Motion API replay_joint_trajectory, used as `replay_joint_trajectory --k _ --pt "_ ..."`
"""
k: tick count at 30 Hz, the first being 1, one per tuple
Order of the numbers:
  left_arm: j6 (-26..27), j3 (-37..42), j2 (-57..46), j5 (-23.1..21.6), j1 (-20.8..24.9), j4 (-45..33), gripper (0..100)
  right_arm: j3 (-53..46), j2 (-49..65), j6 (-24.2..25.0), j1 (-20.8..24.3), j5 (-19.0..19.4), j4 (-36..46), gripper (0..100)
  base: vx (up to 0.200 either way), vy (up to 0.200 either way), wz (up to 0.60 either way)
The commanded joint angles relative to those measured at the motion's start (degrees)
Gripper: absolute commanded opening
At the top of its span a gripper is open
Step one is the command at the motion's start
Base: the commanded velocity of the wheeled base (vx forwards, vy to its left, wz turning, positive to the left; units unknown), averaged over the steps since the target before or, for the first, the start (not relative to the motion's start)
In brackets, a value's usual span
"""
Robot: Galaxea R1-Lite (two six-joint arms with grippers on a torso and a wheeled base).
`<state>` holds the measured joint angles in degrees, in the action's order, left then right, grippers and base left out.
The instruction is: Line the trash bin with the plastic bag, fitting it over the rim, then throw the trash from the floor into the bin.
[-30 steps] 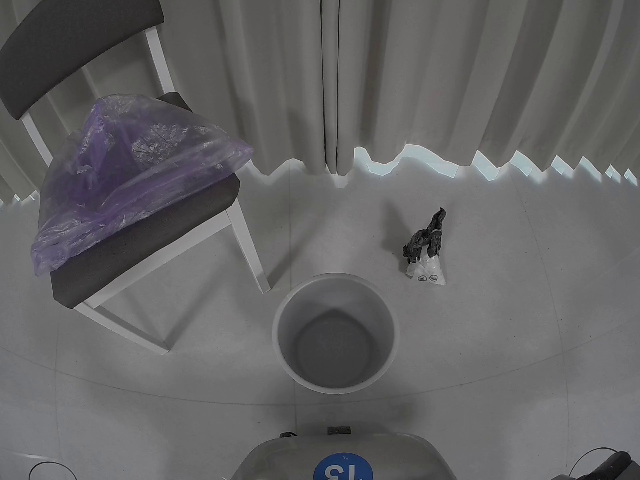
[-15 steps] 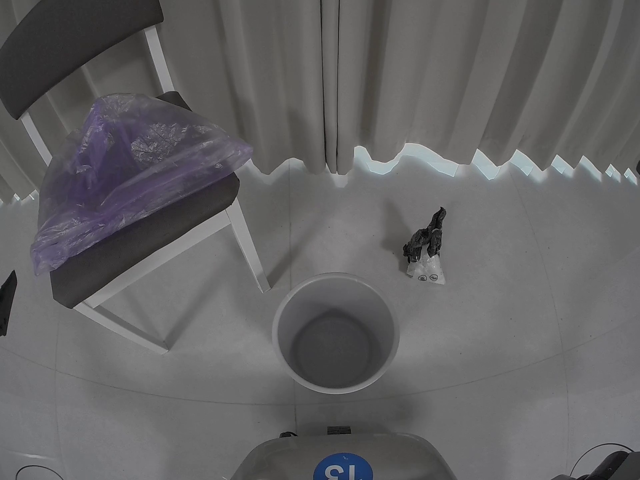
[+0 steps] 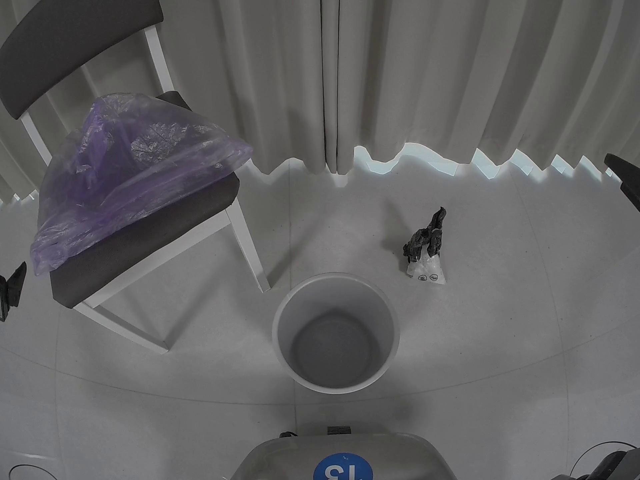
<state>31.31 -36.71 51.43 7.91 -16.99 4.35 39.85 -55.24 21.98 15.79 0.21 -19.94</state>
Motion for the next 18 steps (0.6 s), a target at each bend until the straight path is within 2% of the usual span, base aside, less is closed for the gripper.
replay_joint_trajectory --k 1,6,18 --pt "0.25 0.06 7.19 -0.27 -2.87 3.47 100 1.19 -2.51 0.78 3.46 -3.2 -0.01 100 0.0 0.0 0.0" --pt "0.07 0.49 11.67 -0.27 -3.13 7.95 100 1.11 -3.83 0.87 6.01 -3.72 -0.01 100 0.0 0.0 0.0" --pt "-0.19 0.85 15.98 -0.35 -3.22 9.89 100 1.11 -5.06 0.7 6.01 -4.6 -2.29 100 0.0 0.0 0.0"
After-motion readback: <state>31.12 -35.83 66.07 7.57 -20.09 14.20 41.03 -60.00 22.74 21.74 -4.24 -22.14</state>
